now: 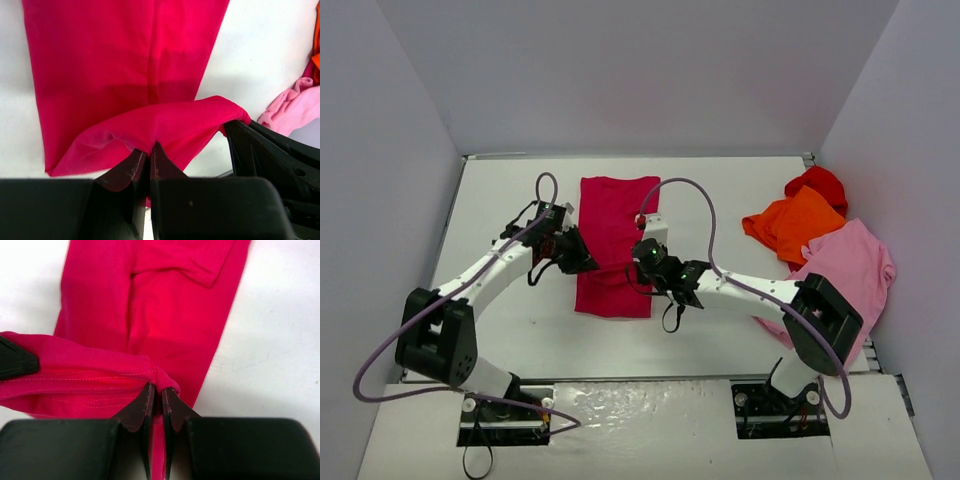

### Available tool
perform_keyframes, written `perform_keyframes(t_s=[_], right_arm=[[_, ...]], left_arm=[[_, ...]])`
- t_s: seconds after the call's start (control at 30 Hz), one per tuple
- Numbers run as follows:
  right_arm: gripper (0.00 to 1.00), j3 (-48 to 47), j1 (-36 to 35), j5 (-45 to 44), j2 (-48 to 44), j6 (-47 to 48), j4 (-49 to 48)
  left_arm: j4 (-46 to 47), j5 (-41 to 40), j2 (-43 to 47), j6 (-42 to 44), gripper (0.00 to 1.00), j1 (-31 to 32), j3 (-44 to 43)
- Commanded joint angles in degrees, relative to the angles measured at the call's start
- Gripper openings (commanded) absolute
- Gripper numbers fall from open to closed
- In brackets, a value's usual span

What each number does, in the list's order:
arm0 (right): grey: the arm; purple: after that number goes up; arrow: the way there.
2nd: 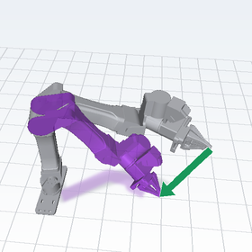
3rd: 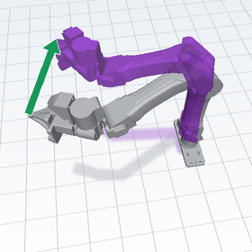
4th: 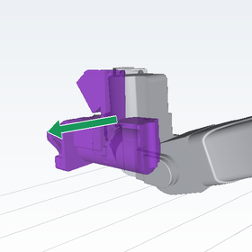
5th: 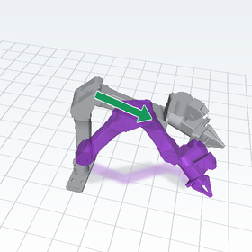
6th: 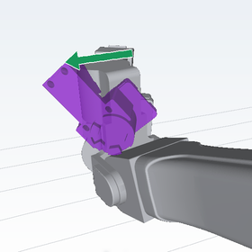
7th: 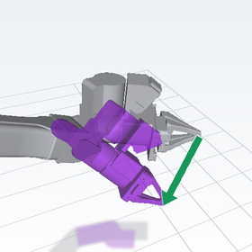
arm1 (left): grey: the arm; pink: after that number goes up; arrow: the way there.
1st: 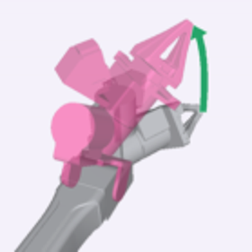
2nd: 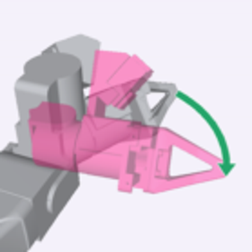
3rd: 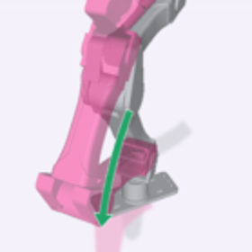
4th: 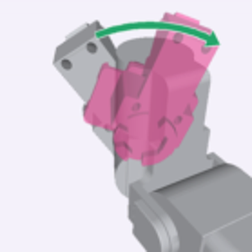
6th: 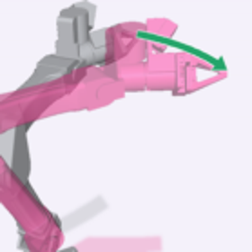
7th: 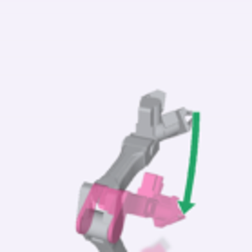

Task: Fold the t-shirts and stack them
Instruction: Fold the folded rectangular tshirt in 1/3 of the way

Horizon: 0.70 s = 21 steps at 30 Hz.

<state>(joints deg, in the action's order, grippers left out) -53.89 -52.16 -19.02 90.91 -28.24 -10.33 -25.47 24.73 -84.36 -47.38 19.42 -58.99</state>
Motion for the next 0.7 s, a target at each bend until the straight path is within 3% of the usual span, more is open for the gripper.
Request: perform_keyframes(t_s=[0.0, 0.2, 0.4, 0.5, 0.57, 0.67], right_arm=[[0.00, -2.65, 3.95, -0.91, 3.16, 2.88, -5.35], [0.03, -4.51, 5.19, 0.14, 7.58, 4.07, -8.60], [0.35, -7.11, 5.58, 0.97, 11.74, 5.42, -12.40], [0.57, -8.95, 5.58, 0.91, 13.01, 5.80, -12.45], [0.64, -9.48, 5.51, 0.69, 13.06, 5.83, -12.44], [0.65, -9.41, 4.94, 0.41, 11.65, 6.06, -12.36]], left_arm=[[5.32, -1.58, -3.57, 2.12, 0.00, -0.87, -4.55], [9.56, -0.90, -9.45, 1.73, 0.00, -0.87, -5.51], [14.41, -1.13, -10.61, 0.72, 0.03, -0.79, -3.40], [15.28, -2.59, -9.63, 1.03, 0.22, -0.71, -2.30], [14.40, -3.84, -9.23, 1.72, 0.59, -0.70, -2.49], [12.19, -7.05, -7.52, 3.10, 0.94, -0.70, -2.54]])
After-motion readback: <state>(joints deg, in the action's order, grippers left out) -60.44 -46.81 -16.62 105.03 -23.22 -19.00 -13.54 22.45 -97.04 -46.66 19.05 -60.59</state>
